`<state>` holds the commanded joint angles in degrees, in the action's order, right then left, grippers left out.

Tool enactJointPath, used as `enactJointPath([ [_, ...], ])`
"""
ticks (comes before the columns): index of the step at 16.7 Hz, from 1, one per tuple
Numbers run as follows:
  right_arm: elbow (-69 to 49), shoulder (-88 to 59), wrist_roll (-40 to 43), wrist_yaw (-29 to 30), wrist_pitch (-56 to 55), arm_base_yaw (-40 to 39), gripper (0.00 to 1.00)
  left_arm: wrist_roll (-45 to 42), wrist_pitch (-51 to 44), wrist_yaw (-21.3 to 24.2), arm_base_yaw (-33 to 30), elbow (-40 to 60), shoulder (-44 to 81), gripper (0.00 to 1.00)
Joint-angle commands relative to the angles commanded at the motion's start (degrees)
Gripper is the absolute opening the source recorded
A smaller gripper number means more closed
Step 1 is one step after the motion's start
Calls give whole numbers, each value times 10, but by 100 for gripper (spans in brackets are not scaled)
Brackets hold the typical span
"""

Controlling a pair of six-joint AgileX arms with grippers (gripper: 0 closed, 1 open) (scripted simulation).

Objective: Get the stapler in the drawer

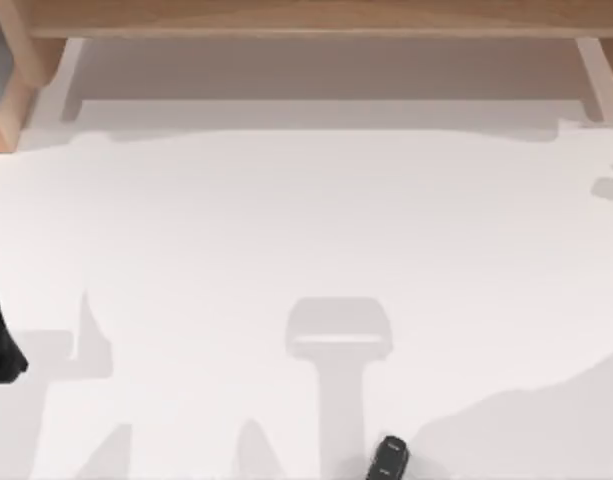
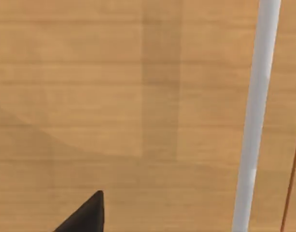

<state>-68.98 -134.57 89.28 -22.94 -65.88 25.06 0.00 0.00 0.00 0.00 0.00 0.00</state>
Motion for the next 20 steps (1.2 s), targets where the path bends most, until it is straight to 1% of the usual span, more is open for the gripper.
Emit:
enactJointPath([
  [4,-6,-3,0,1,3,-1,100,0,0,0,0,0,0,100],
  [17,-6,-3,0,1,3,-1,2,0,0,0,0,0,0,100],
  [18,-6,-3,0,1,3,-1,0,0,0,0,0,0,0,100],
  [20,-6,-3,0,1,3,-1,0,0,0,0,0,0,0,100],
])
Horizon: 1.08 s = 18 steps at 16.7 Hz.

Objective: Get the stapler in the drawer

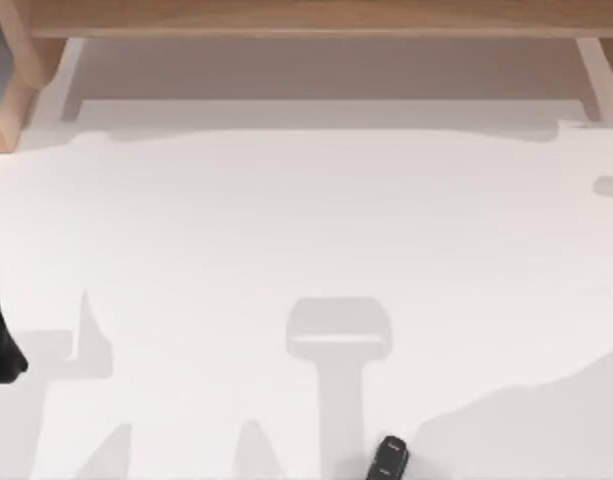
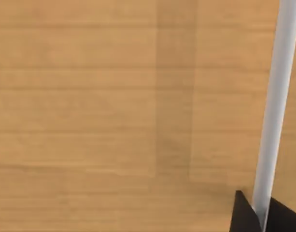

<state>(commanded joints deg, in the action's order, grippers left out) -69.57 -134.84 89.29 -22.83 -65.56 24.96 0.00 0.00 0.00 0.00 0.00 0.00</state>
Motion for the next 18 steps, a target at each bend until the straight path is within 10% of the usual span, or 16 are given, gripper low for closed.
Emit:
enactJointPath([
  [18,160,70,-2,-38,-88,40,0,0,0,0,0,0,0,100],
])
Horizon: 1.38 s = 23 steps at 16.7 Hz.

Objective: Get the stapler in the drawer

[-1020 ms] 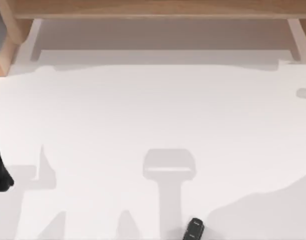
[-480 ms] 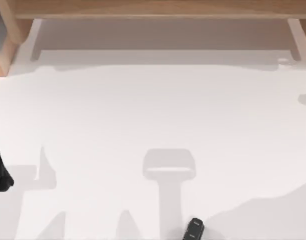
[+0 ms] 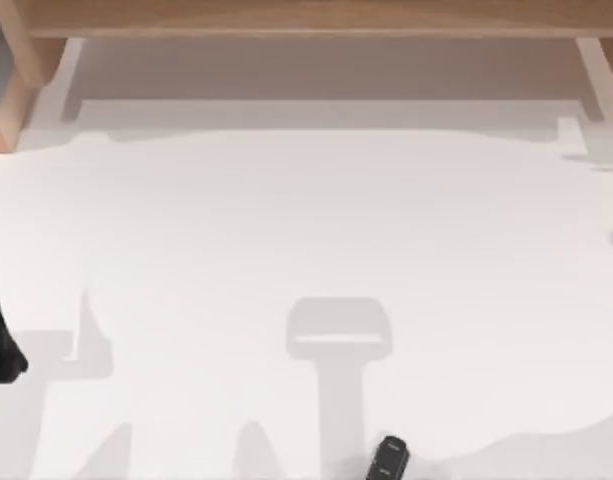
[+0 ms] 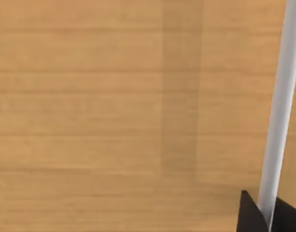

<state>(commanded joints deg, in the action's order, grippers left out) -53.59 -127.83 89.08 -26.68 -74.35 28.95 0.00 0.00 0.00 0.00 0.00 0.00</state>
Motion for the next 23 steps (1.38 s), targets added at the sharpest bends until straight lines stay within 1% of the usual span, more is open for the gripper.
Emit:
enactJointPath([
  [4,7,4,-1,-4,-7,4,0,0,0,0,0,0,0,100],
  [11,132,51,-1,-46,-77,45,0,0,0,0,0,0,0,100],
  [17,144,56,-2,-54,-87,51,0,0,0,0,0,0,0,100],
  [23,244,91,-2,-110,-151,106,0,0,0,0,0,0,0,100],
])
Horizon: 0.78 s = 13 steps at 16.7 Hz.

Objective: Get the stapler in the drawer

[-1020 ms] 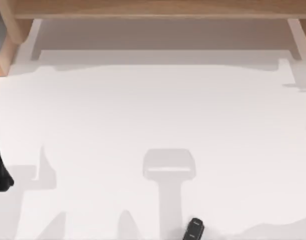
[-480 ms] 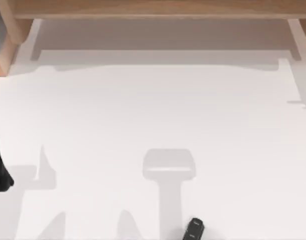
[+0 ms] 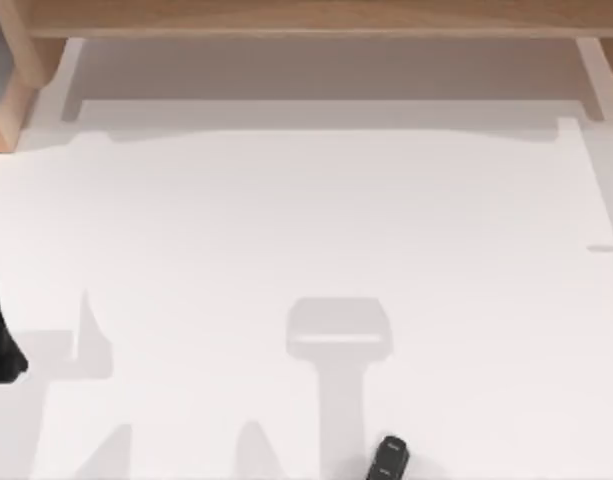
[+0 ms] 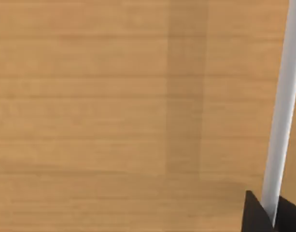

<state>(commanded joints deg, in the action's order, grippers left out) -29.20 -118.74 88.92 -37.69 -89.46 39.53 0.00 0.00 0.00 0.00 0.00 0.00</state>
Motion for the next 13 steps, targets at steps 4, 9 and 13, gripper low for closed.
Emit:
enactJointPath([
  [4,15,6,0,-10,-11,10,0,0,0,0,0,0,0,100],
  [9,15,6,0,-10,-11,10,30,0,0,0,0,0,0,100],
  [13,15,6,0,-10,-11,10,60,0,0,0,0,0,0,100],
])
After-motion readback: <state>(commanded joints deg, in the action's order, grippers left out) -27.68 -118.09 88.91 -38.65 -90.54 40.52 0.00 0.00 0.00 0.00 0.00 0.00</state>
